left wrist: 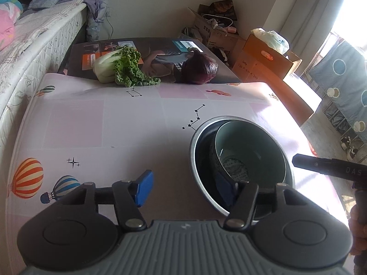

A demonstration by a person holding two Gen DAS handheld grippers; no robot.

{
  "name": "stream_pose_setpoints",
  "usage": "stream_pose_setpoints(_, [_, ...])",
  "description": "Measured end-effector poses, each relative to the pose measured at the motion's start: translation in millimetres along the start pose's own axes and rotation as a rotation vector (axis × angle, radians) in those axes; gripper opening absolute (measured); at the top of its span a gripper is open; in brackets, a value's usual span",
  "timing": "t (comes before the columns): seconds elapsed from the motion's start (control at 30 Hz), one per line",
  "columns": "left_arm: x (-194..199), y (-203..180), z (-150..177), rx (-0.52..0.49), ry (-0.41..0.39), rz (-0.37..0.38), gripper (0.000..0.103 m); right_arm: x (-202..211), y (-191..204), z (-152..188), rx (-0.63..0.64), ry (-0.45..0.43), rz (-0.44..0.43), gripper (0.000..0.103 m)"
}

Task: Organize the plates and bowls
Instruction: 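Move both grippers to the rim of the steel bowl holding the green bowl, then close both grippers on the steel bowl rim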

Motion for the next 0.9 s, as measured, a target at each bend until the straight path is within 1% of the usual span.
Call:
stream_pose_setpoints(0.1, [-10, 2, 1, 0.024, 0.023, 0.011, 0.050, -12, -6, 3, -0.032, 0.016, -0.004, 0.054])
stream_pose_setpoints(0.17, [-16, 4, 3, 0.042, 0.038, 0.012, 0.041, -17, -8, 4, -0.048, 0.026, -0.004, 0.054])
stream_pose_setpoints(0.27, [-25, 10, 3, 0.090, 0.056, 0.026, 0.037, -21, -11, 5, -0.064, 0.022, -0.006, 0.053])
stream_pose_setpoints(0.33, [-29, 14, 3, 0.120, 0.067, 0.041, 0.035, -23, -14, 5, -0.078, 0.032, -0.006, 0.045])
stream_pose_setpoints(0.37, [-30, 15, 3, 0.129, 0.070, 0.045, 0.033, -25, -15, 5, -0.087, 0.040, -0.009, 0.044])
stream_pose_setpoints(0.43, [-33, 15, 3, 0.135, 0.073, 0.049, 0.032, -27, -15, 7, -0.095, 0.055, -0.016, 0.035])
stream_pose_setpoints(0.53, [-37, 13, 3, 0.126, 0.077, 0.046, 0.030, -30, -14, 11, -0.085, 0.066, -0.008, 0.030])
stream_pose_setpoints(0.6, [-38, 12, 3, 0.128, 0.080, 0.047, 0.029, -34, -13, 13, -0.084, 0.076, -0.002, 0.028])
stream_pose_setpoints(0.7, [-40, 11, 4, 0.141, 0.070, 0.030, 0.028, -39, -16, 16, -0.113, 0.084, -0.002, 0.028])
stream_pose_setpoints(0.83, [-44, 6, 8, 0.116, 0.068, 0.015, 0.028, -47, -16, 17, -0.124, 0.092, 0.000, 0.026])
stream_pose_setpoints(0.9, [-47, 4, 9, 0.117, 0.079, 0.015, 0.027, -50, -14, 19, -0.120, 0.100, -0.001, 0.025])
Point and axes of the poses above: each gripper's, at about its wrist camera, not at the fingertips, and x roughly against the way its jaws point, y to its left, z to its underside, the point moved 2 cm from there along -x, roughly the way its jaws point, and after that the axes turned 13 degrees about -y, right-handed, at the moved point
